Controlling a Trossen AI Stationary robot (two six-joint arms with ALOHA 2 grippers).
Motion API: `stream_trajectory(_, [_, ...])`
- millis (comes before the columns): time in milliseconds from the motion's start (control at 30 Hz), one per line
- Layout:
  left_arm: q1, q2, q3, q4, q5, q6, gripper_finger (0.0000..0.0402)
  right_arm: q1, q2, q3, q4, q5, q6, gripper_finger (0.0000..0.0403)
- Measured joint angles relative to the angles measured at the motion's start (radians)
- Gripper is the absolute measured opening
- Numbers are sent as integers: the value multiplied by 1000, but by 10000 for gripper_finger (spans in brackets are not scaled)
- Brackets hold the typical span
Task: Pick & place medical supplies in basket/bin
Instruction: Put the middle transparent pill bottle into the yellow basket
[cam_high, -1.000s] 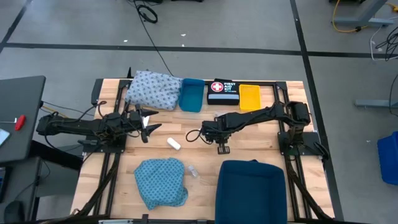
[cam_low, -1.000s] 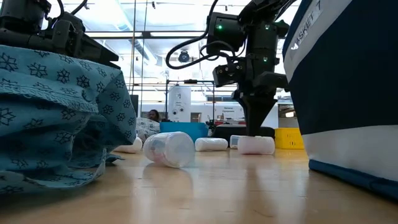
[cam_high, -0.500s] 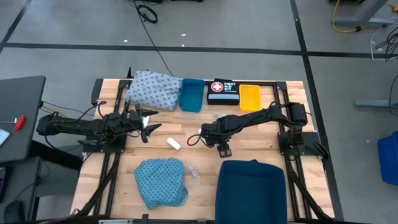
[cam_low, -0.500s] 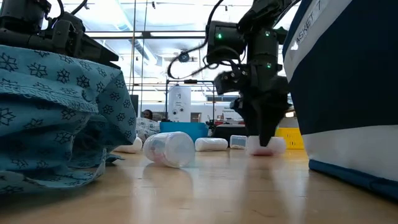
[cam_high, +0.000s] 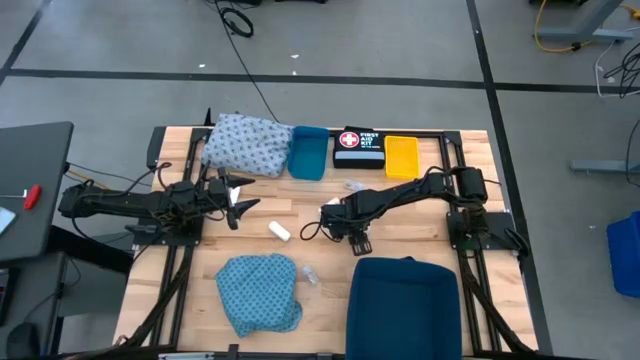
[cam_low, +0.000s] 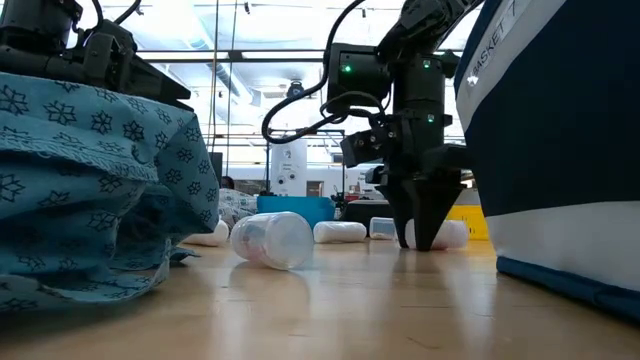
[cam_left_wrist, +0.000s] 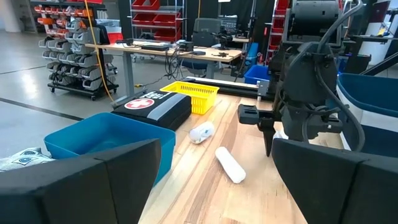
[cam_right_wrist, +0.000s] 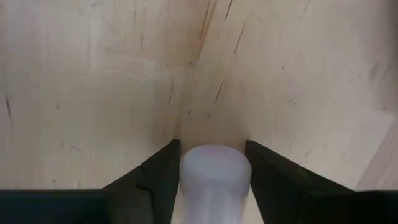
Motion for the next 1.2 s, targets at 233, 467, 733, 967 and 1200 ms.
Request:
stream_trajectory(233, [0, 0, 0, -1, 0, 0, 313, 0, 1, -1, -3, 10, 0, 142])
stream_trajectory(467, [0, 0, 0, -1, 0, 0, 313, 6, 8, 49, -59, 61, 5, 142])
stream_trajectory(733, [0, 0, 0, -2, 0, 0, 313, 3, 9, 144, -182, 300, 26, 142])
stream_trajectory(967, [0, 0, 0, -2, 0, 0, 313, -34, -8, 179, -198, 375, 40, 142])
stream_trajectory(1200, [0, 0, -1, 3, 0, 0, 313, -90, -68, 179, -110, 388, -21, 142])
